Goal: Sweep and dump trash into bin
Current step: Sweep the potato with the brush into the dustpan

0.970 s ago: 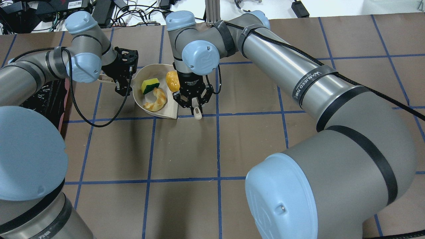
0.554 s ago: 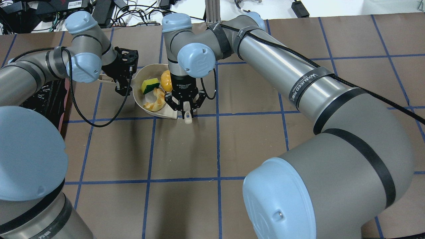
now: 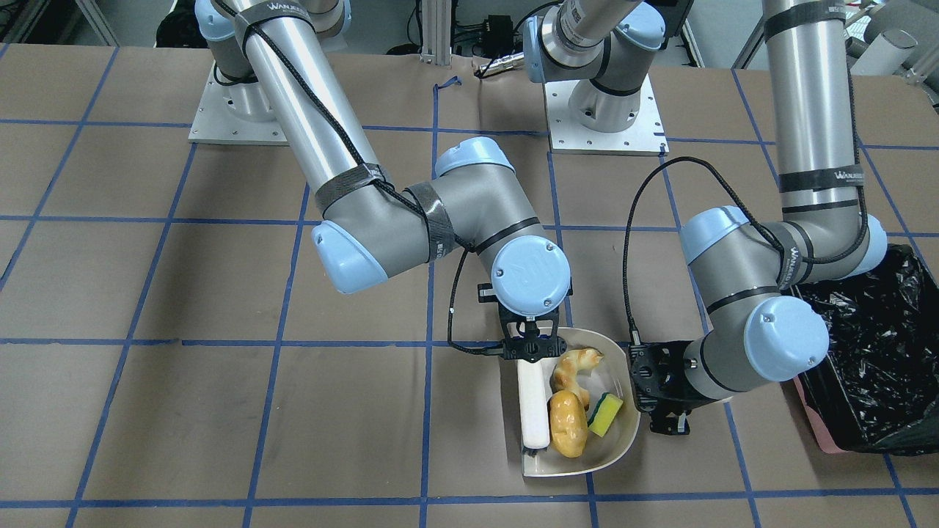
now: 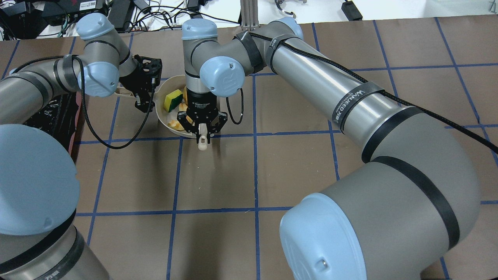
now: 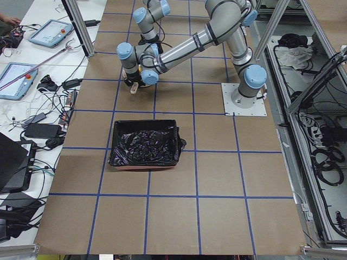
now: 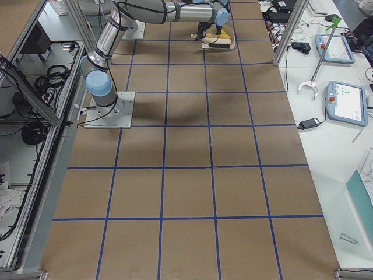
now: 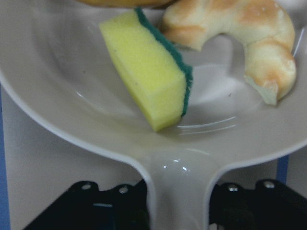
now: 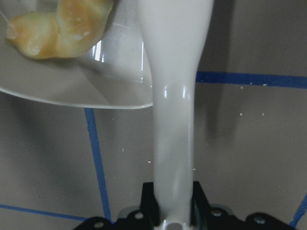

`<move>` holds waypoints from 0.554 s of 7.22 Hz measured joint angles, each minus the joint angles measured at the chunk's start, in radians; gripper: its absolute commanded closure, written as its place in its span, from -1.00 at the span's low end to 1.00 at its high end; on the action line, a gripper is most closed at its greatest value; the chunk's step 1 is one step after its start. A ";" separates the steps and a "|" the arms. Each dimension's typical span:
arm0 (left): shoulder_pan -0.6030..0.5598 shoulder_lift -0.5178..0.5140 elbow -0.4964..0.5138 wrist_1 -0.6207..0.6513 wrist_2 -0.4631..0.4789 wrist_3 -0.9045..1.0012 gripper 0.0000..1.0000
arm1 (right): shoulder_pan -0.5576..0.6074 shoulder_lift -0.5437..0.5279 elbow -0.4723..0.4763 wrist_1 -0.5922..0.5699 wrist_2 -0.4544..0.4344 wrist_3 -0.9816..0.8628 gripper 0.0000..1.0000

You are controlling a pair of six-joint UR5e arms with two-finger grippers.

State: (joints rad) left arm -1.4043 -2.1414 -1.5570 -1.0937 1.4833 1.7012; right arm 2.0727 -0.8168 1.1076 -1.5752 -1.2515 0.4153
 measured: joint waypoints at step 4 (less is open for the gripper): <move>0.001 0.000 0.000 0.000 -0.001 0.000 1.00 | 0.028 -0.003 0.000 -0.037 0.054 0.045 1.00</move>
State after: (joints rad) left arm -1.4038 -2.1415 -1.5570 -1.0937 1.4823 1.7015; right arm 2.1004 -0.8194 1.1072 -1.6124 -1.1977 0.4603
